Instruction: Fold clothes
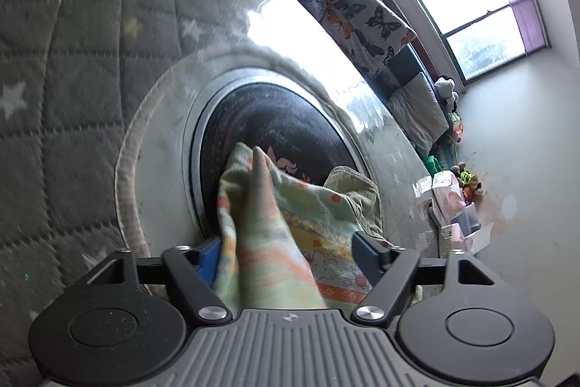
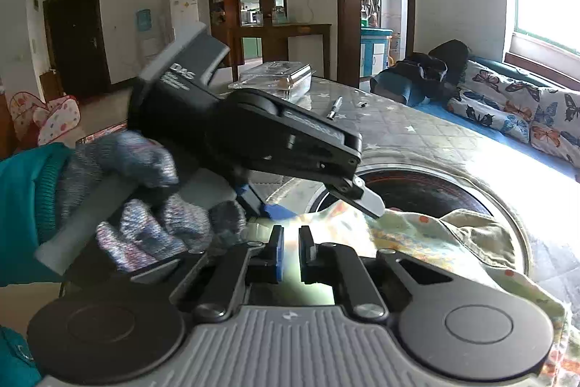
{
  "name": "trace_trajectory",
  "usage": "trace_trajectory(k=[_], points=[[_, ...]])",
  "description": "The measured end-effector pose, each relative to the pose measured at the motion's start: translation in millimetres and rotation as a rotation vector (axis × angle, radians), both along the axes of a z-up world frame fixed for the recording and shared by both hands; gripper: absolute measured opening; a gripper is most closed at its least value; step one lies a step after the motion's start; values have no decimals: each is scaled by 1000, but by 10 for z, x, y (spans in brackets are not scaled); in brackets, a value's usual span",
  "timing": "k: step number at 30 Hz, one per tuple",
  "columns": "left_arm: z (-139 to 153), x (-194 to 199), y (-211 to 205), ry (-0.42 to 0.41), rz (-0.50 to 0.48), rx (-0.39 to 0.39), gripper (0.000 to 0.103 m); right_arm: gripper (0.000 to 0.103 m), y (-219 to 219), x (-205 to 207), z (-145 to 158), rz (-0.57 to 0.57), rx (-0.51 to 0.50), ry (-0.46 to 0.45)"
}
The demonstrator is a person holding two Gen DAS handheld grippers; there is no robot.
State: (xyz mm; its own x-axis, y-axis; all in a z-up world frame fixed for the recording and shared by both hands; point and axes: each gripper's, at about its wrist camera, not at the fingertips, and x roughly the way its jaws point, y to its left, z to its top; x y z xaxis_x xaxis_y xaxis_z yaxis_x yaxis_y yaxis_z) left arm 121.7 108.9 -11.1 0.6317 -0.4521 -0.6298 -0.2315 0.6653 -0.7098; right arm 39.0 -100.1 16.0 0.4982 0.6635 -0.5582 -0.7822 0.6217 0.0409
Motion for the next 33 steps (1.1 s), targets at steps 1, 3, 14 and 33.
trace_trajectory(k=[1,3,14,33], points=[[-20,3,6,8,6,-8,62,7,4,14,-4,2,1,3],[-47,3,24,17,17,-17,49,7,-5,14,-19,3,-1,7],[-119,-30,114,39,46,-23,20,21,-204,67,-121,-79,-39,38],[-61,22,140,66,51,-92,14,24,425,-42,-466,37,-170,-138]])
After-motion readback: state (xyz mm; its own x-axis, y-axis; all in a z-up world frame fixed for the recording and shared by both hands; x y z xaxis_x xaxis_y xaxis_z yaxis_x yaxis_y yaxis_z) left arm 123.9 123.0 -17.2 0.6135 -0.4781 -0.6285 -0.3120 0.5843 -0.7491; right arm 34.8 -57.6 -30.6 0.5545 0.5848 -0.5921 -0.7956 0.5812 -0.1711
